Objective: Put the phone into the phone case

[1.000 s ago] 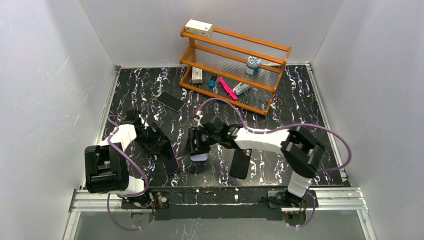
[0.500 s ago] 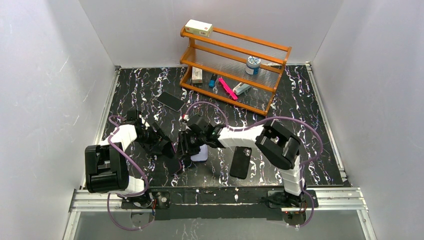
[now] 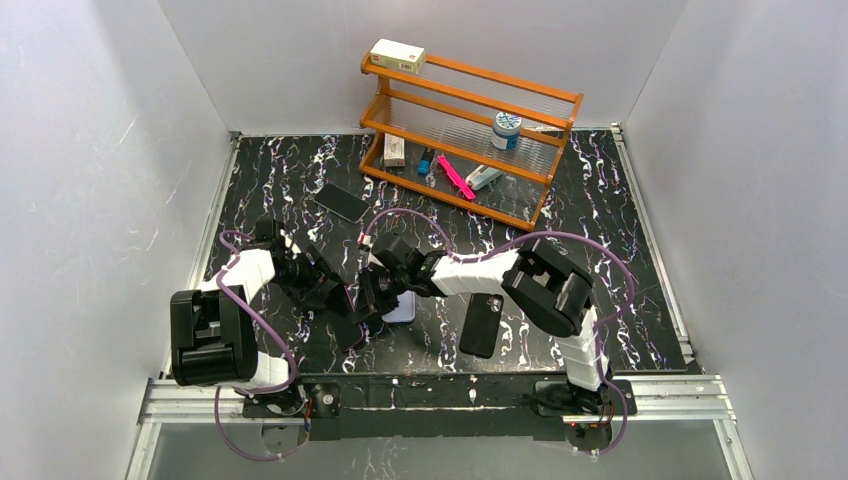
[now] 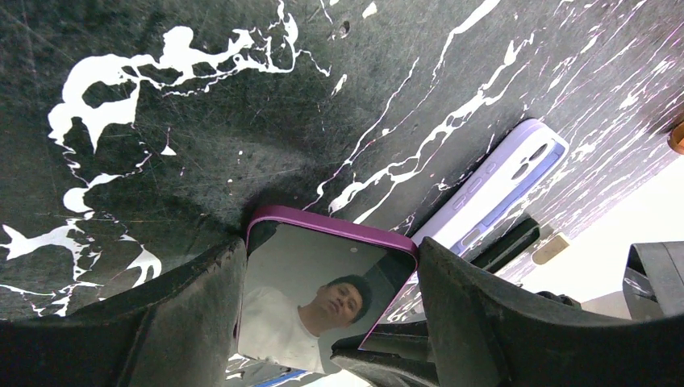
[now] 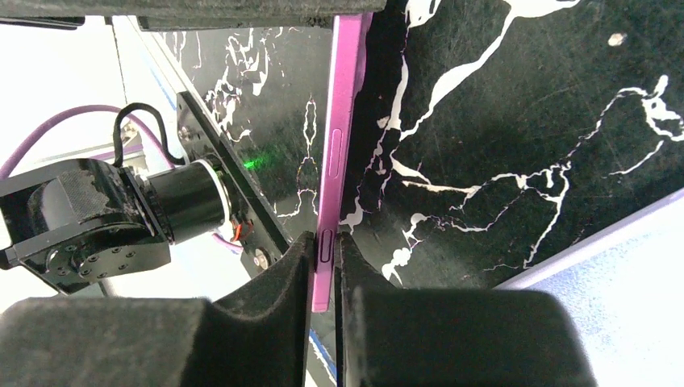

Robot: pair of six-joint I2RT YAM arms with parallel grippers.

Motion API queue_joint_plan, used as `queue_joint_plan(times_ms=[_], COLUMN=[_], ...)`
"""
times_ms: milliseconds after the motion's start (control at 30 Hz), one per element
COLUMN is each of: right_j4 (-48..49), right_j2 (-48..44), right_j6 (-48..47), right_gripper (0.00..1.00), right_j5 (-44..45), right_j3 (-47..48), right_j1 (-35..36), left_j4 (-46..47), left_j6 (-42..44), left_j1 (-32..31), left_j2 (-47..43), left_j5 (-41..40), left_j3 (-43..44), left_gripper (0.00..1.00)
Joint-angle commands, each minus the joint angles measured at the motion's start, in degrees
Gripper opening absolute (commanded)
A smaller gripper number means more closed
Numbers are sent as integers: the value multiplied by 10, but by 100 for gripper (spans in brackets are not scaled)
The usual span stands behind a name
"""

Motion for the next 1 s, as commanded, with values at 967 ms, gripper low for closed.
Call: queue_joint_plan(times_ms=[967], right_j4=[67], right_j2=[-180], right_j6=[24], right_gripper=[1], right_j5=[1], right_j3=[-116], right_j1=[-78], left_j4=[-80], left_j6=[5], left_j1=[-5], left_j2=[-173], left_j5=[78], left_j3=[56], left_gripper=[97])
